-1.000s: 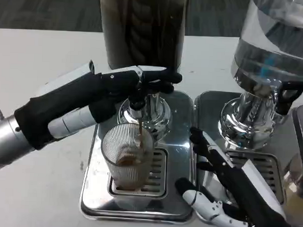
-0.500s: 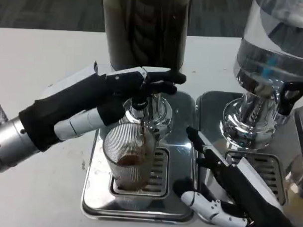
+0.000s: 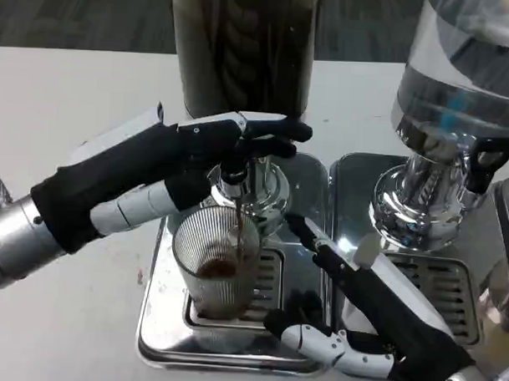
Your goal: Grasp the cup under the faucet to collect the drink, then remove the cup.
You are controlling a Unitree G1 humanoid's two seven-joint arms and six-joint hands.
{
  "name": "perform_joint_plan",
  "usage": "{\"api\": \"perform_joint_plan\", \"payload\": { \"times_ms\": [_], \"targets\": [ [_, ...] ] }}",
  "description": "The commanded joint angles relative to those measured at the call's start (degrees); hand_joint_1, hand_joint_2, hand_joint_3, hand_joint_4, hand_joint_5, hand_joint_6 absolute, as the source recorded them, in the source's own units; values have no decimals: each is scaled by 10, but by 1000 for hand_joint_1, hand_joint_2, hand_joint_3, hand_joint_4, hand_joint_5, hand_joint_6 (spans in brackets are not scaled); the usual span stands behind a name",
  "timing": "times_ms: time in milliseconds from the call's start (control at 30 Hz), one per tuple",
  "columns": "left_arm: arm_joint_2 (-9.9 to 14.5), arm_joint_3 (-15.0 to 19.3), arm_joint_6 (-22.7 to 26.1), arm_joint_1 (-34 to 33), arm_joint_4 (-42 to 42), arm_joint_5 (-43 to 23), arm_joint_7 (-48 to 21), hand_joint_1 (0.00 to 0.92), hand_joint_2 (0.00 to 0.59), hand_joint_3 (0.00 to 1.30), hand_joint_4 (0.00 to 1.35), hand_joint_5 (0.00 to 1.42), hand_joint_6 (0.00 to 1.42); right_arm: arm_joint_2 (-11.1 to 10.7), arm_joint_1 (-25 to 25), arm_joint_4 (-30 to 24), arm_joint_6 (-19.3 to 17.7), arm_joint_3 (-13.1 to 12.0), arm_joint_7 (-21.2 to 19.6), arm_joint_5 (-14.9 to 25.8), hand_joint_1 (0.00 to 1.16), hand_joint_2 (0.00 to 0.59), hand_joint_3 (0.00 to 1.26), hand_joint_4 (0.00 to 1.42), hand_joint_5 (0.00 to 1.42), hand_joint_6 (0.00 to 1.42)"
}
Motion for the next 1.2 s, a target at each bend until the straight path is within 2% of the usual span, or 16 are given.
{"api": "perform_joint_plan", "payload": {
  "times_ms": [33, 633, 1200],
  "targets": [
    [3, -11, -2, 11, -12, 7, -7, 0, 97, 235, 135, 185, 90, -5, -13, 3, 8, 8, 11, 1, 502, 188, 0, 0, 0, 7],
    [7, -9, -3, 12, -16, 6, 3, 0, 111, 237, 142, 185, 97, -4, -49, 25, 21, 26, 19, 2, 523, 184, 0, 0, 0, 2],
    [9, -7, -6, 13, -13, 10, 10, 0, 121, 237, 151, 196, 105, -3, -72, 49, 18, 33, 22, 7, 536, 185, 0, 0, 0, 2]
  ]
}}
